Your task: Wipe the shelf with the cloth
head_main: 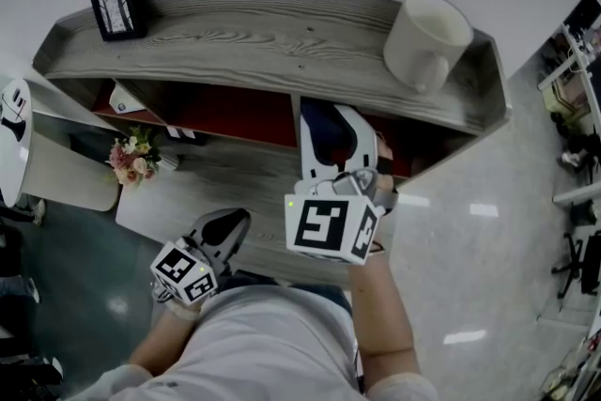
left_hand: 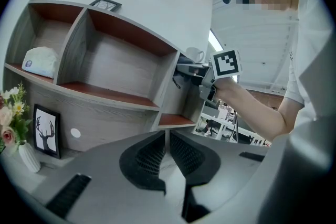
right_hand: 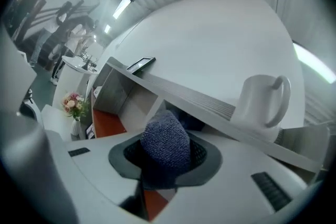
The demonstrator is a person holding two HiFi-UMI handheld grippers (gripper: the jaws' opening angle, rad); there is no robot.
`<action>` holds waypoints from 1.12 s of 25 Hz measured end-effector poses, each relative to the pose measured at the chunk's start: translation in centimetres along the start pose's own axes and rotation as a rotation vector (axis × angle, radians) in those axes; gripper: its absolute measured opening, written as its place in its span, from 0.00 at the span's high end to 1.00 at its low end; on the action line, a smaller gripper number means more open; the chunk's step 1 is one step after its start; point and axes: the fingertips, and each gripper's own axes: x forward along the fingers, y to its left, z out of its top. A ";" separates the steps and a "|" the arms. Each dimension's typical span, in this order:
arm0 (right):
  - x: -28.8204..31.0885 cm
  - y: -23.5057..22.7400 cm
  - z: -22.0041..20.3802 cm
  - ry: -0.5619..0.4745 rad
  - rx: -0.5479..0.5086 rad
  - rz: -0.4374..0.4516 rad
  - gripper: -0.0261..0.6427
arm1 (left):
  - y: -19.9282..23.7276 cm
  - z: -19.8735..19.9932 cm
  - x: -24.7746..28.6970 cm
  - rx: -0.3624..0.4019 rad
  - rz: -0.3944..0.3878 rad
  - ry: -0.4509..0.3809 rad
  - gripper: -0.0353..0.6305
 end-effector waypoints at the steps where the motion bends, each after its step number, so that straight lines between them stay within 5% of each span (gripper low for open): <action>1: 0.1 -0.1 0.1 -0.007 0.004 -0.006 0.79 | 0.0 0.0 0.0 0.000 0.000 0.000 0.89; 16: 5.4 -1.2 -3.6 0.036 -0.089 -0.023 0.79 | 0.6 0.0 0.0 -0.008 0.034 -0.002 0.89; 28: 7.2 3.1 -11.5 0.233 -0.193 0.141 0.79 | 0.7 -0.1 0.4 -0.017 0.037 0.002 0.89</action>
